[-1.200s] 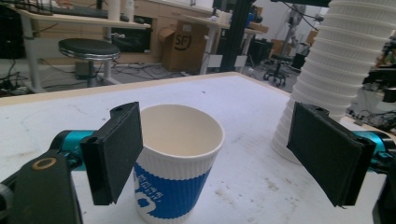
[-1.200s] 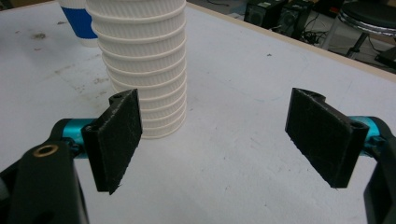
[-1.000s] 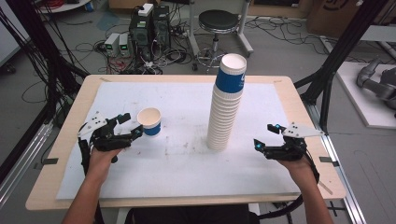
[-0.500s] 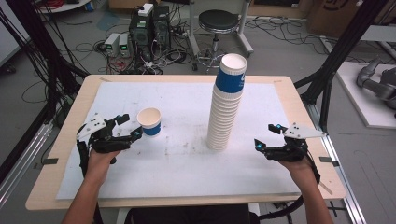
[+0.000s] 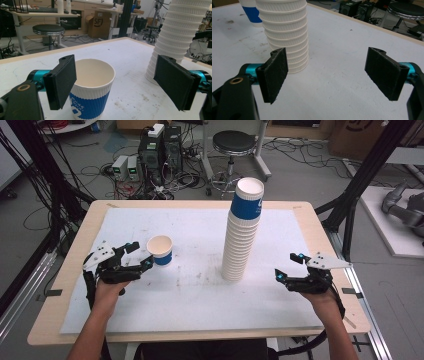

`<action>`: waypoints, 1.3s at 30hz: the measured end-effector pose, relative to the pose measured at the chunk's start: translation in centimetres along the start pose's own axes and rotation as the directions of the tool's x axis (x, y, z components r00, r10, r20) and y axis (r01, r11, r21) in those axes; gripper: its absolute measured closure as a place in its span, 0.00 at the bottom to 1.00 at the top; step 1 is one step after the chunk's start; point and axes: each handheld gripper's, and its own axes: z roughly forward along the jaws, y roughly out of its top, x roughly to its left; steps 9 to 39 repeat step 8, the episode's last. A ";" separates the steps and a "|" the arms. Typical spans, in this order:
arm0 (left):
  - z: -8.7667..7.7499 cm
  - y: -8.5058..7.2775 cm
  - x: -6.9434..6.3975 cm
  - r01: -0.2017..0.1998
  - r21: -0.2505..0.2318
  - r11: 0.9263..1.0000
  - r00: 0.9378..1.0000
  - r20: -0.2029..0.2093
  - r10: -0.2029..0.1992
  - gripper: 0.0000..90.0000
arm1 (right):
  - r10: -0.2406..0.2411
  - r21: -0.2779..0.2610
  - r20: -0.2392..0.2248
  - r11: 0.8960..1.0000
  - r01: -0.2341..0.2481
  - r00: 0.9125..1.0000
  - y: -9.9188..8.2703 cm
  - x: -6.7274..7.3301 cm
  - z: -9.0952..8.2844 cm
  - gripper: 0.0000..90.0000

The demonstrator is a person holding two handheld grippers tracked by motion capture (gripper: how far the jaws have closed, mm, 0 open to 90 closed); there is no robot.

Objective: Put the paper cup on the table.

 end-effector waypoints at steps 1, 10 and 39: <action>0.0 0.0 0.0 0.003 -0.004 1.000 1.000 -0.002 -0.003 0.20 | 0.001 -0.001 -0.001 1.000 -0.001 1.000 0.0 0.0 0.0 0.21; 0.0 -0.1 0.3 0.007 -0.006 1.000 1.000 -0.004 -0.007 0.20 | 0.008 -0.001 0.002 1.000 -0.008 1.000 -0.1 -0.2 -0.1 0.21; 0.0 -0.1 0.3 0.007 -0.006 1.000 1.000 -0.004 -0.007 0.20 | 0.008 -0.001 0.002 1.000 -0.008 1.000 -0.1 -0.2 -0.1 0.21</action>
